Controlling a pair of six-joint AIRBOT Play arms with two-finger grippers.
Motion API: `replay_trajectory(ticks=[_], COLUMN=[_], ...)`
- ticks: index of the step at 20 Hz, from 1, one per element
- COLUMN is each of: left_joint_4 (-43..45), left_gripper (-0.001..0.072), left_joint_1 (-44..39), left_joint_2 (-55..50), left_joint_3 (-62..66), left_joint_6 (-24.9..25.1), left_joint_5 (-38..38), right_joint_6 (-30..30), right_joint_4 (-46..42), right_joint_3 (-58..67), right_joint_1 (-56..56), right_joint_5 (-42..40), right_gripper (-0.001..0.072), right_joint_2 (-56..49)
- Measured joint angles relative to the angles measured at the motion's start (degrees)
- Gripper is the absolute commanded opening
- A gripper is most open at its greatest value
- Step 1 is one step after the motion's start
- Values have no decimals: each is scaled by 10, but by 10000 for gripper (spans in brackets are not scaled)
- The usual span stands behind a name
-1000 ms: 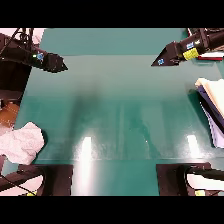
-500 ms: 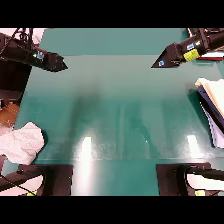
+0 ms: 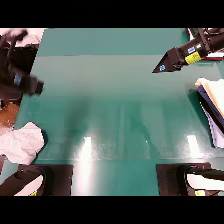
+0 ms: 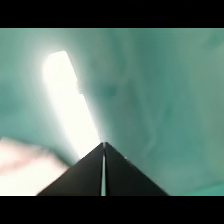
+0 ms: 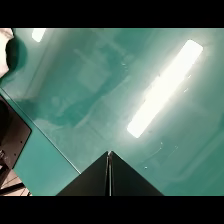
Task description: Fold the shirts.
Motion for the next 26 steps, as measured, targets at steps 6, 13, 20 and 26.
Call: replay_trajectory(ticks=[6, 13, 20, 26], left_joint_4=[165, 243, 274, 243], left_gripper=[647, 646, 21, 21], left_joint_1=[0, 0, 0, 1], left_joint_2=[112, 132, 133, 133], left_joint_3=[-248, -445, -500, -363], left_joint_6=[-77, -151, -191, -153], left_joint_5=[-2, 76, 108, 89], right_joint_6=[-11, -14, -15, -15], right_joint_4=[0, 0, 0, 1], right_joint_3=[0, 0, 0, 1], right_joint_1=[0, 0, 1, -7], right_joint_5=[2, 4, 4, 1], right_gripper=[15, 15, 15, 15], right_joint_2=[0, 0, 0, 1])
